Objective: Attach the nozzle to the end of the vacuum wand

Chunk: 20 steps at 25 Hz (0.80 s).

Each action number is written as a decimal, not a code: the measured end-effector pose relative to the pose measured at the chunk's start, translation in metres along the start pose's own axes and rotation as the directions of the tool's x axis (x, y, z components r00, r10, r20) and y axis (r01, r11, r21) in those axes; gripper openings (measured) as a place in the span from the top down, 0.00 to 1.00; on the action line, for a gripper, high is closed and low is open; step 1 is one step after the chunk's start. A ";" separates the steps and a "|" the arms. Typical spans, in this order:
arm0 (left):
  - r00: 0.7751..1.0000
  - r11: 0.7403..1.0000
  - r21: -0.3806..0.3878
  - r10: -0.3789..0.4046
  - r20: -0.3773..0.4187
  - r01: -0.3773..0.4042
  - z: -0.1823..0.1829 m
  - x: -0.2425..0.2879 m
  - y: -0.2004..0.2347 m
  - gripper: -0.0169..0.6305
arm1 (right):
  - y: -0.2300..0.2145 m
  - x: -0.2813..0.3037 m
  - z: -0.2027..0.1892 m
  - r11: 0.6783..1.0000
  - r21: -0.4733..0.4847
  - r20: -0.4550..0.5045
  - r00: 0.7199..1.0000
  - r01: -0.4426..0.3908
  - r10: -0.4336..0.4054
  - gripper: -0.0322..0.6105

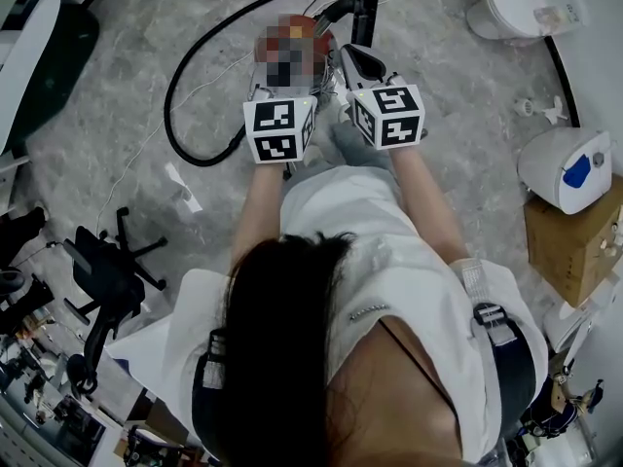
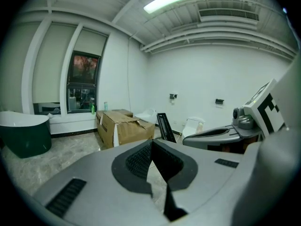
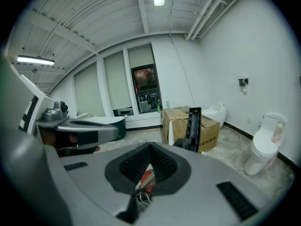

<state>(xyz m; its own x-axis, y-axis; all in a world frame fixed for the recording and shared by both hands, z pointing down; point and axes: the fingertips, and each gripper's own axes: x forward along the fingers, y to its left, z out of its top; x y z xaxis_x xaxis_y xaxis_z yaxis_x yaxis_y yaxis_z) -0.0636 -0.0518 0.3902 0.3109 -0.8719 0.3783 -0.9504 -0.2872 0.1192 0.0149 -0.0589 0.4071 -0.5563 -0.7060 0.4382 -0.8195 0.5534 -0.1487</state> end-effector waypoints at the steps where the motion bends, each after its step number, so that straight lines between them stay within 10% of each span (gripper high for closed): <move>1: 1.000 1.000 0.002 0.000 -0.001 0.000 0.000 0.000 0.000 0.97 | 0.000 0.000 -0.002 1.000 -0.004 -0.005 1.000 0.000 0.000 0.93; 20: 1.000 0.995 -0.100 0.009 0.013 -0.008 -0.009 -0.016 0.019 0.97 | 0.017 0.008 -0.015 1.000 -0.001 -0.037 0.999 -0.016 0.016 0.93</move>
